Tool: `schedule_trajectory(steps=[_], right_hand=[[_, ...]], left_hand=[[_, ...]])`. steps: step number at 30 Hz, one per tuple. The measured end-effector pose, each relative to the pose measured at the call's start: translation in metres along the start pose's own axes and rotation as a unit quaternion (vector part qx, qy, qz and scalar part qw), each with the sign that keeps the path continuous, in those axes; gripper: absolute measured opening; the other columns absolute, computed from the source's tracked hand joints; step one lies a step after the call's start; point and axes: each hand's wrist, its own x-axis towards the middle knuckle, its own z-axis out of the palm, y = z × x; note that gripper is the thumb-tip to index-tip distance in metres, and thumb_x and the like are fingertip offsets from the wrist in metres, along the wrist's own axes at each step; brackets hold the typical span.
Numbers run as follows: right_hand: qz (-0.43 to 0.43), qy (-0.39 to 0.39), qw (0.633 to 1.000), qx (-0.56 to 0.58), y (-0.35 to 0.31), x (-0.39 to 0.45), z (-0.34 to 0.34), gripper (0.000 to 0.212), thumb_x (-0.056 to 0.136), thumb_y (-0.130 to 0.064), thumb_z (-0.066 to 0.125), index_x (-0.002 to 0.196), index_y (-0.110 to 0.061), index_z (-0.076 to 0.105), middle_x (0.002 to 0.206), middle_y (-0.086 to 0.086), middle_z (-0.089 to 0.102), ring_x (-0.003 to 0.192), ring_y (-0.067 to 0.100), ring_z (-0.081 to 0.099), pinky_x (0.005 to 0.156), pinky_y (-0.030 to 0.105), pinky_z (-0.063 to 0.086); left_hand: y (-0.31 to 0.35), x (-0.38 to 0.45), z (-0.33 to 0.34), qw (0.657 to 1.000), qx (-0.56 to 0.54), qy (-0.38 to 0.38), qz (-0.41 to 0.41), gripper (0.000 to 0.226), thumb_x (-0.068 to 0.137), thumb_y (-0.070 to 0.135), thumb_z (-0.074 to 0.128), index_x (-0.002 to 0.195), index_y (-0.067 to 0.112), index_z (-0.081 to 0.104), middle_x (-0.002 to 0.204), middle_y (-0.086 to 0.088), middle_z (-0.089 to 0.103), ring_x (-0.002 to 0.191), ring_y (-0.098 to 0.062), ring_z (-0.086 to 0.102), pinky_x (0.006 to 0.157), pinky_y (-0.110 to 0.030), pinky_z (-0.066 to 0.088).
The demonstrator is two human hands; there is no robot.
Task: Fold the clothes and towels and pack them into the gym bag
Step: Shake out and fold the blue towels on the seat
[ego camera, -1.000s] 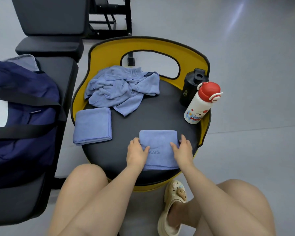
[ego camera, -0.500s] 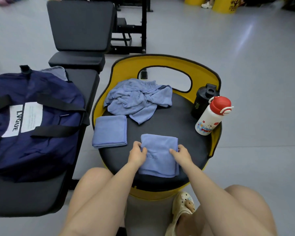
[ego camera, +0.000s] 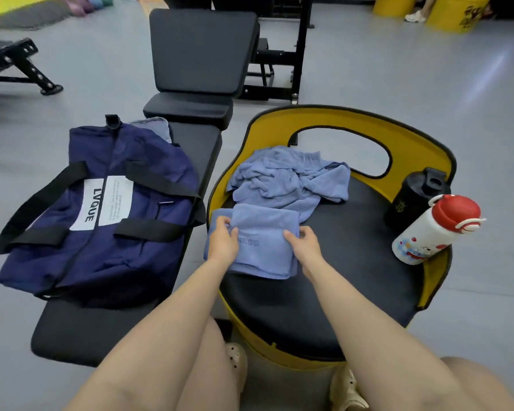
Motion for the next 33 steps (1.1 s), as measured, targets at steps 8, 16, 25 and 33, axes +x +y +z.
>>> schedule_trajectory(steps=[8, 16, 25, 33], right_hand=[[-0.025, -0.032, 0.995, -0.09, -0.02, 0.041, 0.052, 0.019, 0.095, -0.021, 0.056, 0.099, -0.009, 0.043, 0.079, -0.003, 0.046, 0.083, 0.019, 0.047, 0.055, 0.022, 0.035], [-0.055, -0.057, 0.983, -0.167, -0.004, 0.055, 0.072, 0.02, 0.094, -0.024, 0.059, 0.098, -0.009, 0.046, 0.083, 0.001, 0.054, 0.082, 0.019, 0.051, 0.055, 0.021, 0.035], [-0.236, 0.002, 0.903, -0.359, 0.007, 0.044, 0.061, 0.06, 0.098, -0.033, 0.048, 0.149, -0.009, 0.025, 0.154, 0.006, 0.025, 0.143, 0.019, 0.023, 0.113, 0.034, 0.029], [-0.277, -0.077, 0.753, -0.592, 0.032, 0.056, 0.063, 0.116, 0.058, -0.069, -0.044, 0.153, -0.018, -0.002, 0.16, 0.003, -0.012, 0.148, 0.021, -0.008, 0.118, 0.038, -0.003]], left_hand=[[-0.017, 0.049, -0.009, 0.991, 0.119, 0.064, -0.018, 0.011, 0.099, 0.012, 0.033, 0.106, 0.01, 0.041, 0.11, -0.015, 0.054, 0.091, -0.029, 0.051, 0.073, -0.039, 0.041], [-0.045, 0.067, -0.003, 0.969, 0.242, 0.042, -0.024, 0.044, 0.096, -0.001, 0.033, 0.14, 0.005, 0.03, 0.132, -0.024, 0.045, 0.118, -0.038, 0.046, 0.096, -0.042, 0.04], [-0.04, 0.055, 0.005, 0.9, 0.414, 0.049, 0.125, 0.058, 0.102, 0.017, 0.029, 0.151, 0.008, 0.0, 0.16, -0.009, 0.001, 0.147, -0.022, 0.008, 0.113, -0.03, 0.022], [-0.06, 0.055, 0.011, 0.898, 0.417, -0.058, 0.125, 0.057, 0.103, 0.036, 0.012, 0.15, 0.013, -0.011, 0.158, -0.001, -0.016, 0.146, -0.013, -0.015, 0.117, -0.03, -0.006]])
